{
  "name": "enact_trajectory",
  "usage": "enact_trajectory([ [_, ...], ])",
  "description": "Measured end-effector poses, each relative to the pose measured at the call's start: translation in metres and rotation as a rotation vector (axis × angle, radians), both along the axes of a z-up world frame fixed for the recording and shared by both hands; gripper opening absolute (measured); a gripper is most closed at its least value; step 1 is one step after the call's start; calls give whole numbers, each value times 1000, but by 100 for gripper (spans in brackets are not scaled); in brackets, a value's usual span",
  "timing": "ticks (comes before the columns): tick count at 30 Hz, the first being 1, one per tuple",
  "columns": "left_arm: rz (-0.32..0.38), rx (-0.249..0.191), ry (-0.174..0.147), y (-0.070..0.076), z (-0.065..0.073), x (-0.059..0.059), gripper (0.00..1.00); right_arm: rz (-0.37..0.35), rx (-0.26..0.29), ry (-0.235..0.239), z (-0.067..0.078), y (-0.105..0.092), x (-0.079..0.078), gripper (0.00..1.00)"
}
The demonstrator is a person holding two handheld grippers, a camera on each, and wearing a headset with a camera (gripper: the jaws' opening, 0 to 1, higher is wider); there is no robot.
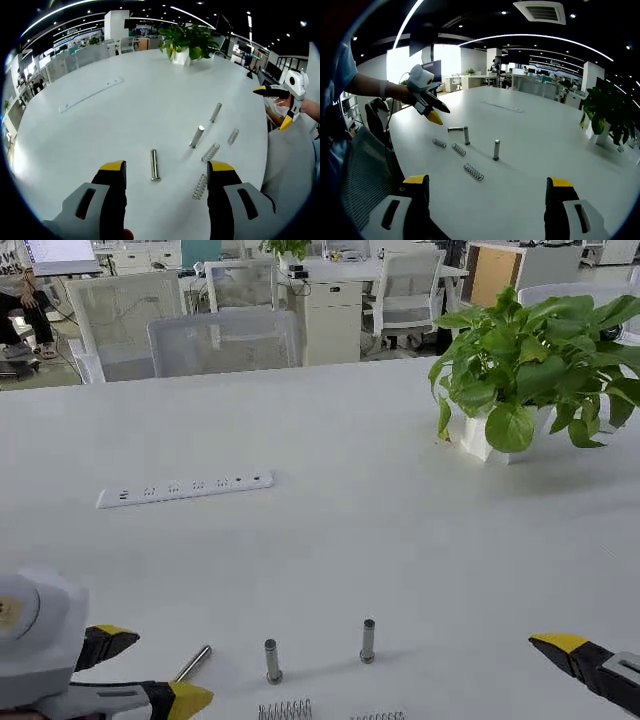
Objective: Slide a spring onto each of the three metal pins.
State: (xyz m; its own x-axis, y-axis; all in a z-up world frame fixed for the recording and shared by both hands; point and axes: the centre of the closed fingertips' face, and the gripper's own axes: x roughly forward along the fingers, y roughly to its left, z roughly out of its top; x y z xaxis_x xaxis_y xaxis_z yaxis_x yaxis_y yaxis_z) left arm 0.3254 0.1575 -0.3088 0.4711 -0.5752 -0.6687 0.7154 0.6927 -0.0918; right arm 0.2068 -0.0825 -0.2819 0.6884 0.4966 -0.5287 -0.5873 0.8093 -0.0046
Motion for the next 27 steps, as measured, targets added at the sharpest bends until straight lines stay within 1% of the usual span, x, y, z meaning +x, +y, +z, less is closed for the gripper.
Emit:
enact_trajectory([
  [4,-10,21,9,-1,-4,7,60,-5,2,5,-1,-1,1,97],
  [6,-14,33,21,-1,-8,9,58,-5,1,7,-3,-1,1,96],
  [10,-21,52,28,-2,-15,13,55,-7,6,11,-4,-1,1,96],
  [18,-1,74,53,-5,-27,24,45,-8,10,17,-5,-1,1,96],
  [23,3,86,78,-8,-35,28,39,-3,3,20,-5,-1,2,96],
  [24,4,95,82,-8,-37,30,38,-2,0,19,-4,-2,3,96],
  [27,6,104,96,-10,-41,32,32,-4,-1,19,-4,-3,3,96],
])
